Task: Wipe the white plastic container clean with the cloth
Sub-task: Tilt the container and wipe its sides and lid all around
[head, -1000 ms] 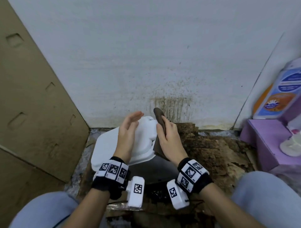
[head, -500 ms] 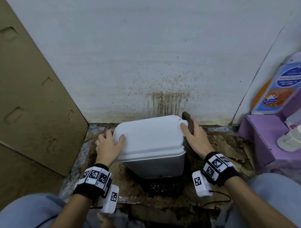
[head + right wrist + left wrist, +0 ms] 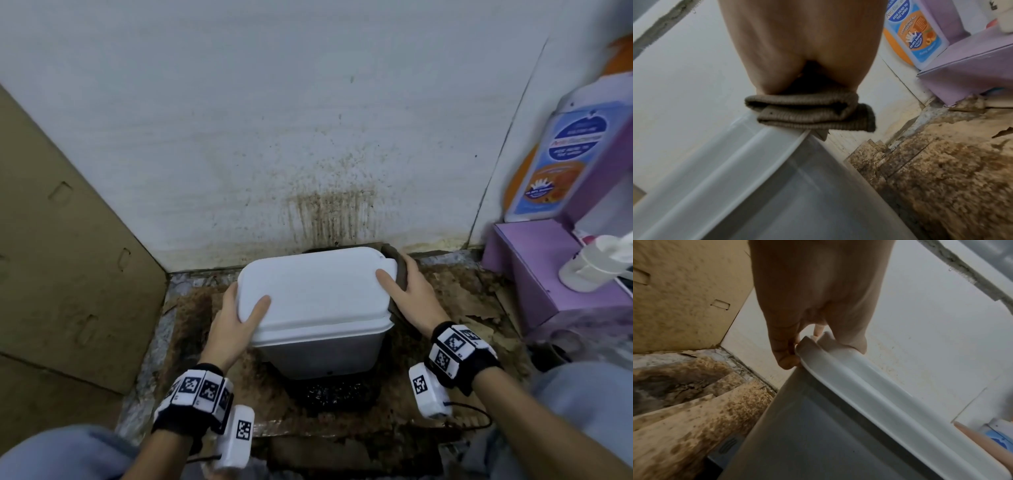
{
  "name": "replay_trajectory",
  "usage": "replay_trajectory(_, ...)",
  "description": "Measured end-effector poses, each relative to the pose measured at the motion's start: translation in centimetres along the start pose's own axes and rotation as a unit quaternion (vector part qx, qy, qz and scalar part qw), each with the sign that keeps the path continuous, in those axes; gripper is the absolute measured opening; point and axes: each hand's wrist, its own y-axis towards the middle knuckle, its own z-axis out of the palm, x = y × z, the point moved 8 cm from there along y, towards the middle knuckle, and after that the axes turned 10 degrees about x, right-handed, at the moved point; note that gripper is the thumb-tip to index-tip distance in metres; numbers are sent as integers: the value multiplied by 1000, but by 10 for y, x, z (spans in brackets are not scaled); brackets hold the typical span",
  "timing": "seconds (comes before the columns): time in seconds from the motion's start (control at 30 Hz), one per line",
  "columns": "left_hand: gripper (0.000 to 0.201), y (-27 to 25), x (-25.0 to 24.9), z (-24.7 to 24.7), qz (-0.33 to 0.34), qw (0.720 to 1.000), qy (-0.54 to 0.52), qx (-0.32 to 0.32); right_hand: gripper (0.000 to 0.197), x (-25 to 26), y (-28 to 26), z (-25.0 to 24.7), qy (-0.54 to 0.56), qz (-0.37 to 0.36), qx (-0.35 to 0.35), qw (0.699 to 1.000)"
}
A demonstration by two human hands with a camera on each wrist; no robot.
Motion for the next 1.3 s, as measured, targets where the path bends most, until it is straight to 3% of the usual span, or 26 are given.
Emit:
replay_trajectory(0.37, 99, 15, -18, -20, 49, 998, -34, -8, 77, -12, -66, 40, 110, 63, -94, 987)
replay_trajectory(0.57, 95, 18, -7, -16, 16, 999, 1, -40, 56, -20, -68, 43, 113, 68, -96, 987)
replay_trajectory(0.73, 108, 7, 2, -11, -17, 997, 5, -78, 51, -26, -65, 30, 105, 84, -133, 982)
replay_trajectory(0.87, 93, -6, 0, -6, -53, 992, 8, -113, 52, -19, -54, 13, 79, 76, -141, 984)
replay_trajectory(0.93, 96, -17, 1, 3, -77, 989, -24, -122, 52, -7, -41, 9, 61, 38, -119, 990)
replay_trajectory(1.07, 112, -45, -2, 28, -134, 976, -122, -119, 53, 8, -6, 13, -34, -10, -6, 999)
replay_trajectory(1.17, 112, -63, -24, 48, -95, 974, -175, -106, 57, 14, 14, 18, -92, -26, 72, 993)
replay_trajectory(1.3, 95, -78, -46, 67, -44, 972, -218, -77, 63, 22, 24, 30, -140, -34, 151, 978)
